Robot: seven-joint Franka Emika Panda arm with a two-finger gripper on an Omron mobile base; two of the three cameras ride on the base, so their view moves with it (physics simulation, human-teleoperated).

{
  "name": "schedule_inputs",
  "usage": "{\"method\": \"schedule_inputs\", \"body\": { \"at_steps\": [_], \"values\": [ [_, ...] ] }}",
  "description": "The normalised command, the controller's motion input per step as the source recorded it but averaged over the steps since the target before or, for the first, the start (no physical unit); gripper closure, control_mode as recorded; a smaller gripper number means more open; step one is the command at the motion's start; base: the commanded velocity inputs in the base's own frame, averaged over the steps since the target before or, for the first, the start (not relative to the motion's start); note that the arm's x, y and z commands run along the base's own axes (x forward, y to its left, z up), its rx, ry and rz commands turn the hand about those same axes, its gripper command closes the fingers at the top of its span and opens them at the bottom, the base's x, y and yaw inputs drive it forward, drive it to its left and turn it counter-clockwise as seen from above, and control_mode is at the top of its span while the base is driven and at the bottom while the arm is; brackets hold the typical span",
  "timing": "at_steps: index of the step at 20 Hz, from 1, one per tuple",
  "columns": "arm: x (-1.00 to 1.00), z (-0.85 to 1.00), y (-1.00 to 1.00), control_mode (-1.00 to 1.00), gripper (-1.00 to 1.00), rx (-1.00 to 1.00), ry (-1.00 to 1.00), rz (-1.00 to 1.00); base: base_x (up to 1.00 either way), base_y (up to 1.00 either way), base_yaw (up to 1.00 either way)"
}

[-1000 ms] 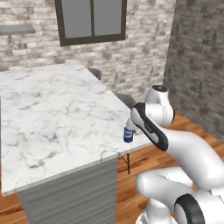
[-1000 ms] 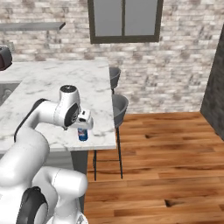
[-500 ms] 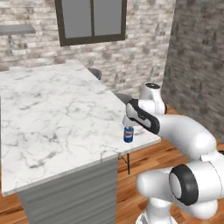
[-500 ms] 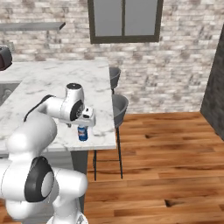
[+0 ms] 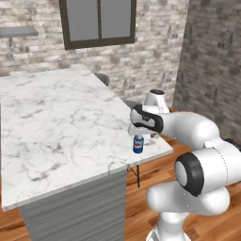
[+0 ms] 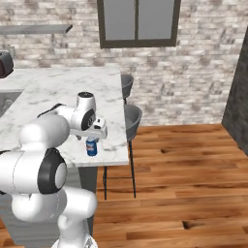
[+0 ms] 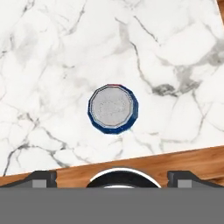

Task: Four empty soda cans are scattered around the kitchen. Gather all the cans and cluster them next to the stove for recycling.

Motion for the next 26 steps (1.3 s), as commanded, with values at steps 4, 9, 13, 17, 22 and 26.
{"method": "schedule_inputs", "body": {
  "at_steps": [4,9,13,17,22,26],
  "values": [
    [0.23,-0.25,0.03,-1.00,-1.00,0.00,0.02,0.00,0.00,0.00,0.00],
    [0.30,-0.17,0.01,-1.00,-1.00,0.00,0.01,0.00,0.00,0.00,0.00],
    [0.27,-0.19,0.03,-1.00,-1.00,0.00,0.00,0.00,0.00,0.00,0.00],
    [0.21,-0.19,0.04,-1.00,-1.00,0.00,0.00,0.00,0.00,0.00,0.00],
    [0.12,-0.18,0.01,-1.00,-1.00,0.00,0.00,0.00,0.00,0.00,0.00],
    [0.03,-0.15,0.05,-1.00,-1.00,0.00,0.00,0.00,0.00,0.00,0.00]
  ]
}}
